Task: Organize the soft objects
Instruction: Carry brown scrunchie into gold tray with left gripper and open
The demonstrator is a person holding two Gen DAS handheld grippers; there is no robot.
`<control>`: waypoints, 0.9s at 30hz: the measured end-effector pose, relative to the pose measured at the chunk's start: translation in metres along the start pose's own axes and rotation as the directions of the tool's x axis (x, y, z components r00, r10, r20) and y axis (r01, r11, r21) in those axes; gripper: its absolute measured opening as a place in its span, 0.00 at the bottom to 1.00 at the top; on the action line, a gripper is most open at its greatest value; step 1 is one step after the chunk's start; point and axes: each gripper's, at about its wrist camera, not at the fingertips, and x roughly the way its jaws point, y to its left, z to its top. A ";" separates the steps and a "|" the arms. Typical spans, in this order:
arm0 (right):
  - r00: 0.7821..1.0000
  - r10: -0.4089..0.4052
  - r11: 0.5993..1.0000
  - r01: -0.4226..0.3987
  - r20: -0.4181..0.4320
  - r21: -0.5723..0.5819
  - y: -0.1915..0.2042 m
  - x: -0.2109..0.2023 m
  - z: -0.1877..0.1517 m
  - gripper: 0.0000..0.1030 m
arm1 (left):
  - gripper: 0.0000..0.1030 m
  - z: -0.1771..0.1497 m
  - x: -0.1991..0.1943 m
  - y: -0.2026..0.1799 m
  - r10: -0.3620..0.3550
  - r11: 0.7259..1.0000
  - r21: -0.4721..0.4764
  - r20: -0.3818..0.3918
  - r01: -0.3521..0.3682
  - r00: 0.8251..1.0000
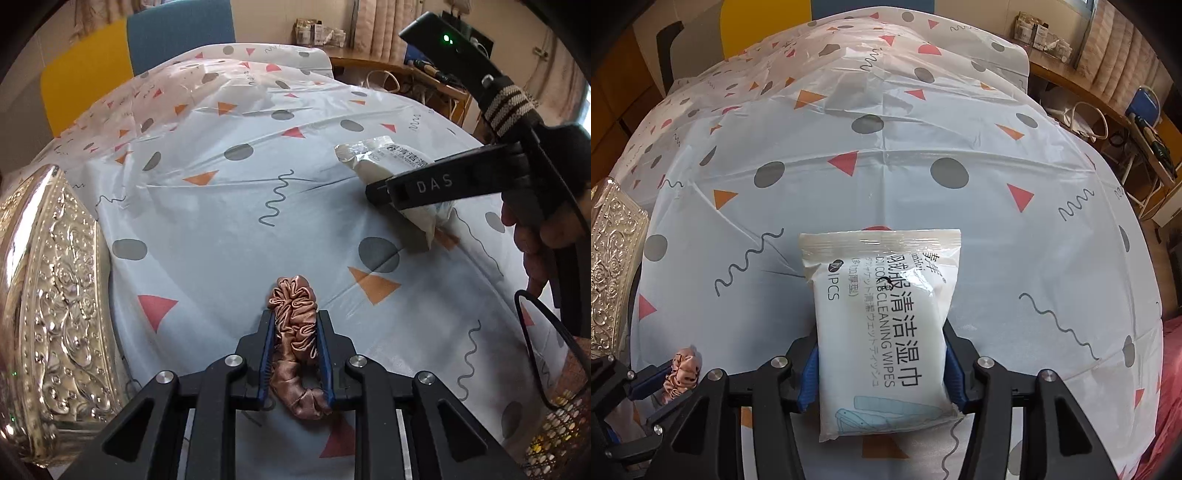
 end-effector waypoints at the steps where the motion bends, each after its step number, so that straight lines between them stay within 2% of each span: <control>1: 1.000 -0.010 1.000 0.010 0.002 -0.007 0.002 0.000 -0.001 0.53 | 0.20 0.000 0.000 -0.001 0.005 1.000 0.006 0.000 -0.005 1.000; 6: 0.999 -0.021 0.999 0.022 0.027 -0.038 -0.002 0.005 0.002 0.53 | 0.17 0.011 -0.002 -0.001 -0.011 1.000 -0.012 -0.012 0.010 1.000; 11: 0.998 -0.034 0.997 0.037 0.053 -0.066 0.000 0.005 0.002 0.53 | 0.17 0.027 -0.029 -0.002 -0.014 1.000 -0.008 0.066 0.015 0.998; 18: 0.996 -0.052 0.994 0.059 0.075 -0.089 0.003 0.004 -0.001 0.53 | 0.17 0.060 -0.075 0.006 -0.007 1.000 -0.003 0.187 0.007 0.982; 23: 0.995 -0.057 0.993 0.065 0.083 -0.097 0.004 0.004 -0.001 0.53 | 0.17 0.080 -0.104 0.034 0.019 0.998 -0.063 0.246 -0.004 0.969; 27: 0.994 -0.061 0.993 0.069 0.085 -0.100 0.004 0.004 -0.002 0.53 | 0.17 0.091 -0.128 0.072 0.059 0.990 -0.138 0.288 -0.019 0.956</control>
